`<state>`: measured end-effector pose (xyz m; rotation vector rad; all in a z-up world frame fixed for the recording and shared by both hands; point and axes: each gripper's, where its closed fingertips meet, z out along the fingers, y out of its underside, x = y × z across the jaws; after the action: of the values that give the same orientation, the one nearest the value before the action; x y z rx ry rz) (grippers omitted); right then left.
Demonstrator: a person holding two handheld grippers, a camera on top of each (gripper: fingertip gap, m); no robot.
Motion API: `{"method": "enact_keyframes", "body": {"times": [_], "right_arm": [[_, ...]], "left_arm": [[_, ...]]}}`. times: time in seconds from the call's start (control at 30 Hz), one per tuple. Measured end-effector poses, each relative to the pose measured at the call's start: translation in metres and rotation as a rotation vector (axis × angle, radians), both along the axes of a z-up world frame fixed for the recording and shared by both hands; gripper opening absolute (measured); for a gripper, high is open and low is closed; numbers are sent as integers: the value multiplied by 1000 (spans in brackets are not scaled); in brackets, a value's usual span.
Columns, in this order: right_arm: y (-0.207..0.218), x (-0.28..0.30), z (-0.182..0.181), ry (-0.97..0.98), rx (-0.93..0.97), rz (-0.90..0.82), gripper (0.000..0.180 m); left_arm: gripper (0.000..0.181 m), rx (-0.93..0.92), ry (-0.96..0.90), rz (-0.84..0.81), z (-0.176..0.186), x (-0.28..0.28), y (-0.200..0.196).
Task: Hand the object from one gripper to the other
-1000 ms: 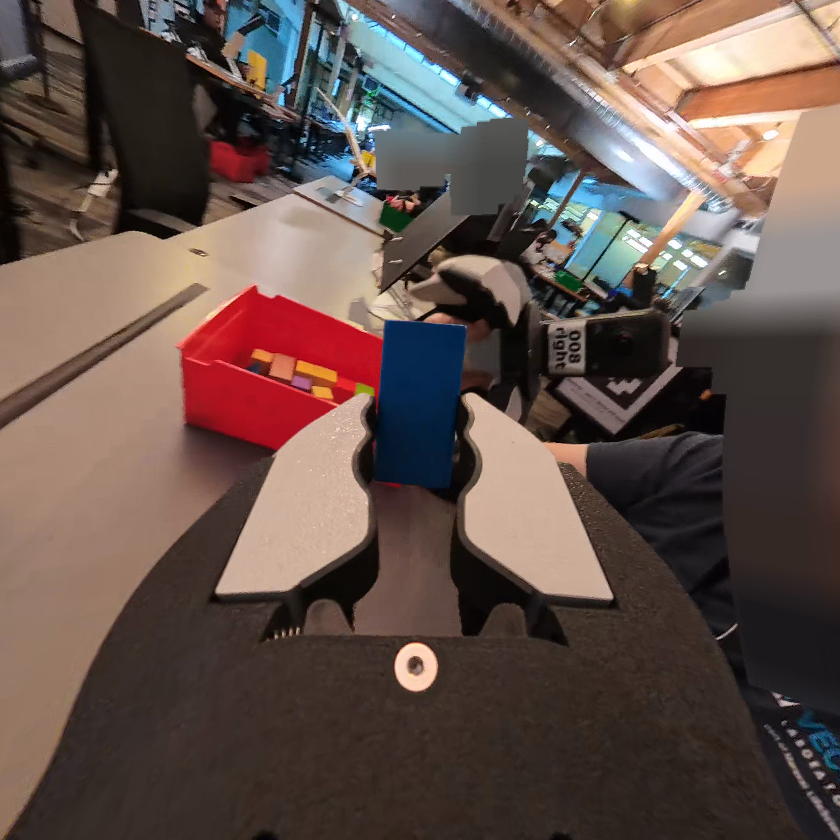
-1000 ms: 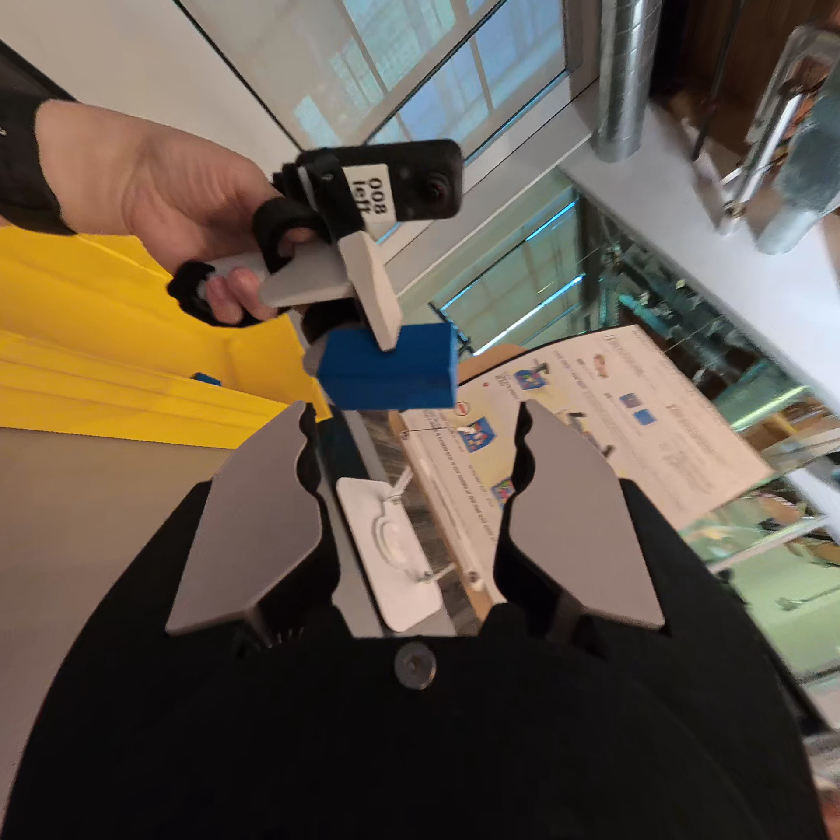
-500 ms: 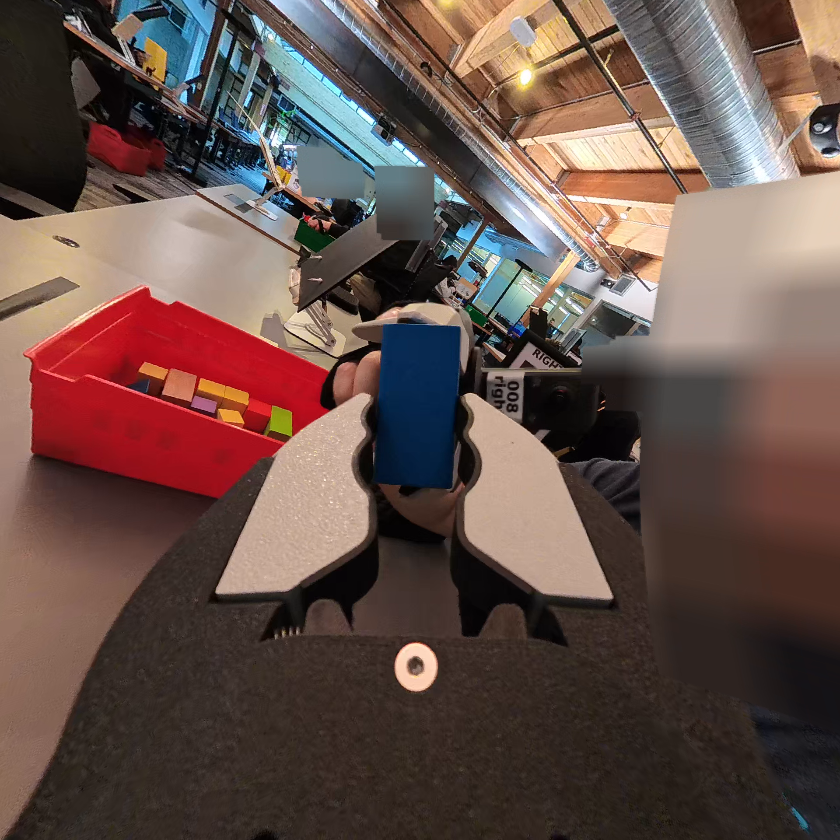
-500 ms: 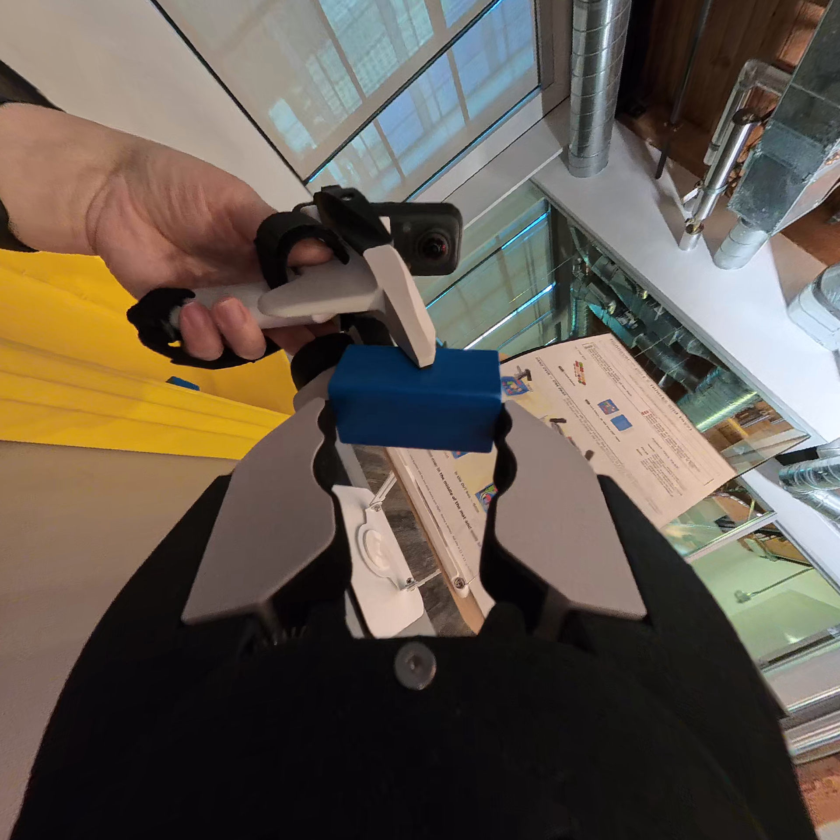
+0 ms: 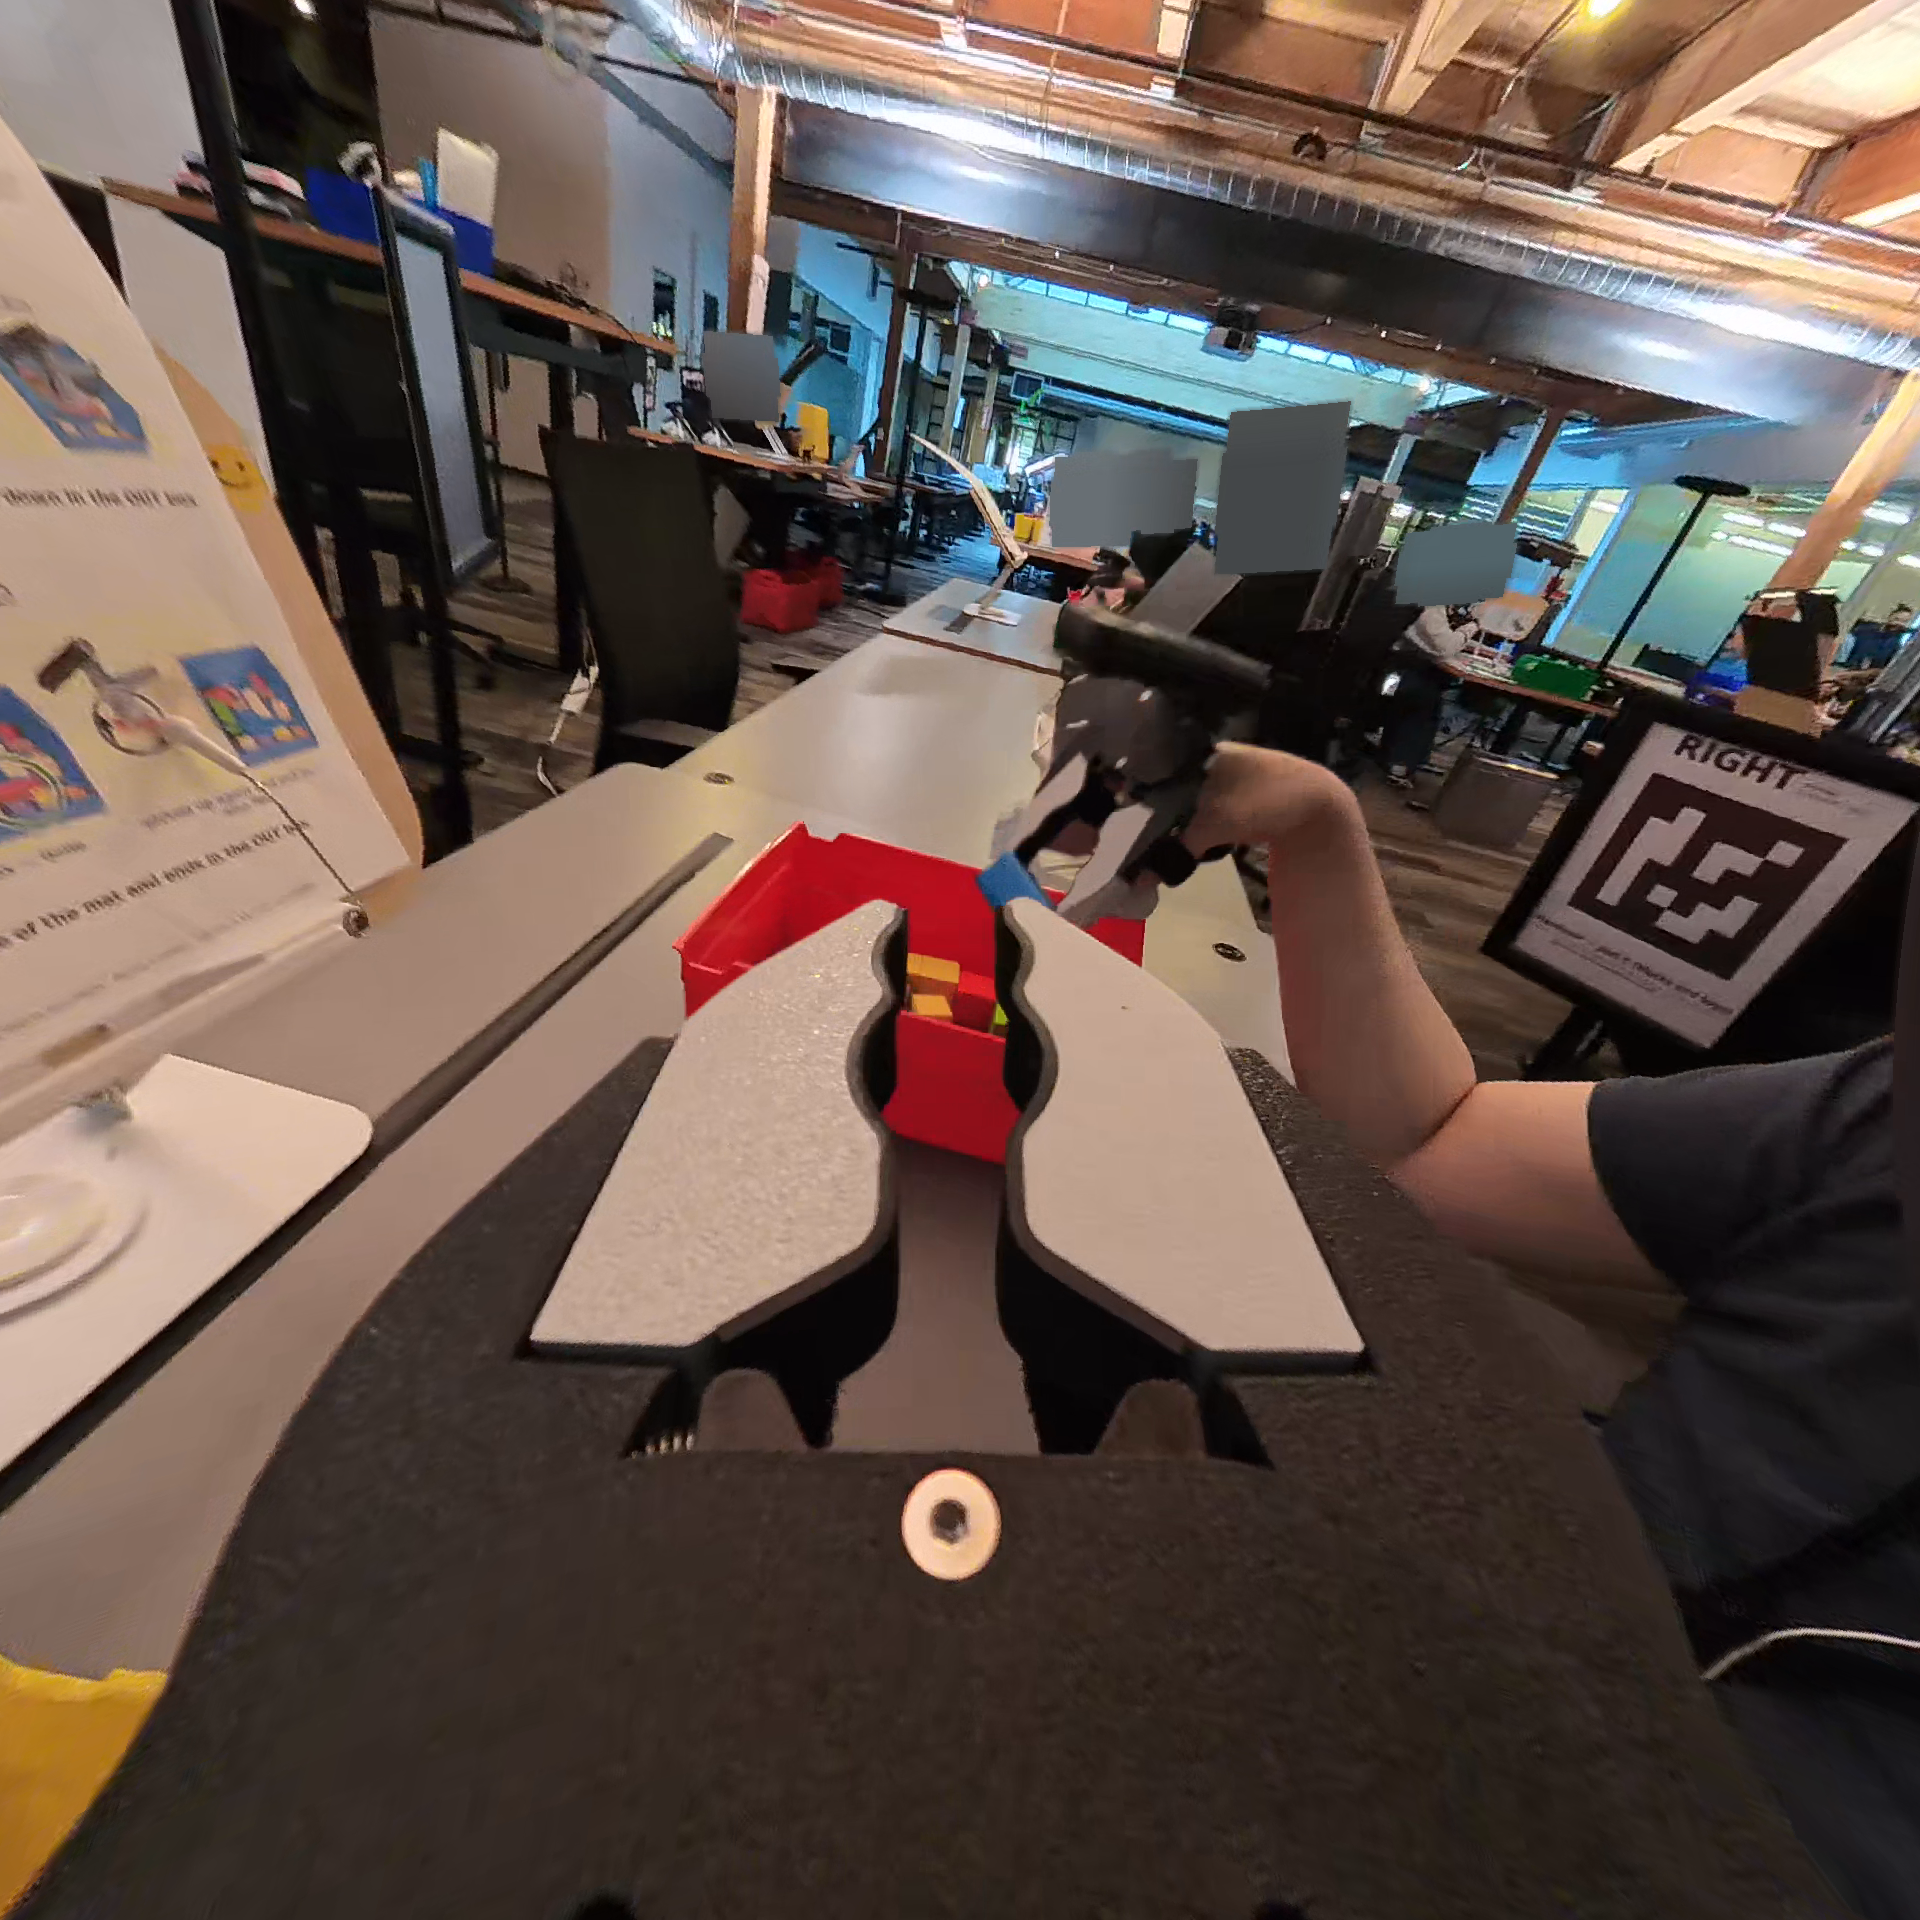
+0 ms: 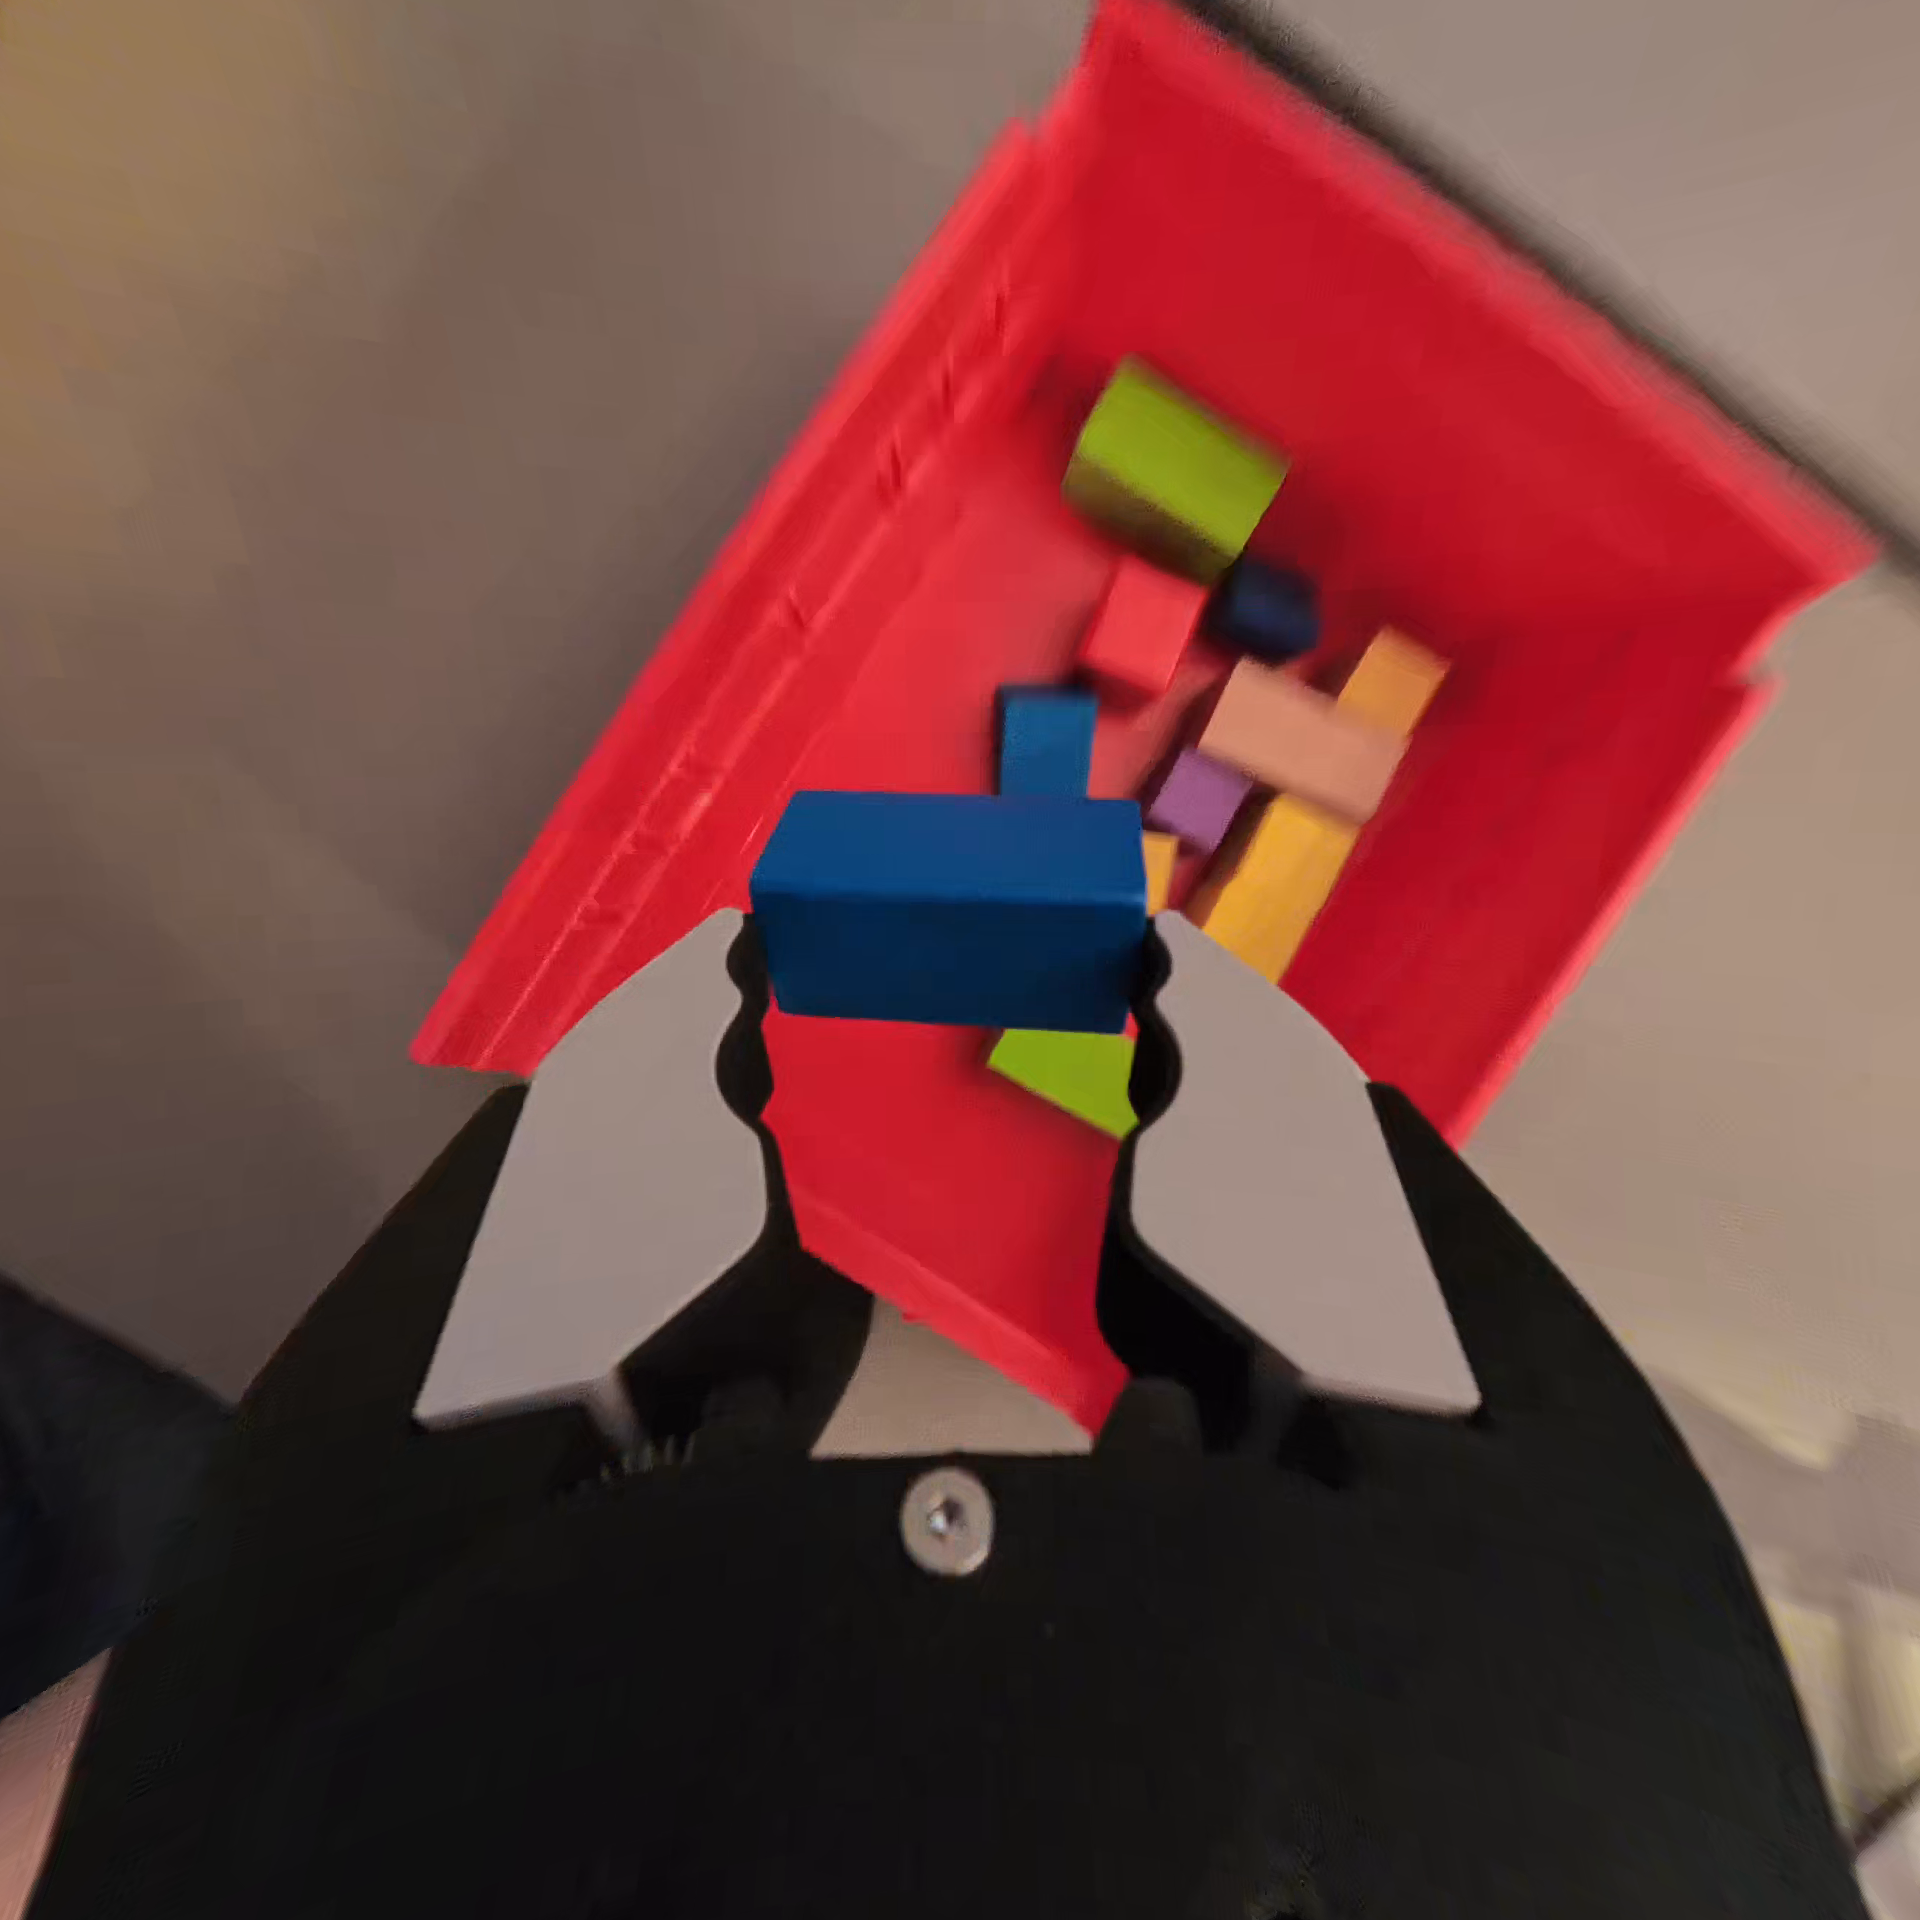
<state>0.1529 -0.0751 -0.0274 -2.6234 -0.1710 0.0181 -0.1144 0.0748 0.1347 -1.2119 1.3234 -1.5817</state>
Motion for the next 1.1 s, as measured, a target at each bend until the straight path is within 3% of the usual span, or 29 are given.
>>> {"method": "enact_keyframes", "body": {"times": [0.2,0.47,0.87,1.1], "right_arm": [[-10,9,-75,180,-332,-129,69],[-10,4,-113,157,-550,-200,69],[-4,9,-126,93,-599,-195,69],[-3,9,-117,112,-557,-169,70]], "left_arm": [[12,4,24,-8,0,-6,-8],[10,28,123,86,-13,-15,11],[9,72,245,255,-33,-30,45],[11,192,554,392,-84,-61,79]]}}
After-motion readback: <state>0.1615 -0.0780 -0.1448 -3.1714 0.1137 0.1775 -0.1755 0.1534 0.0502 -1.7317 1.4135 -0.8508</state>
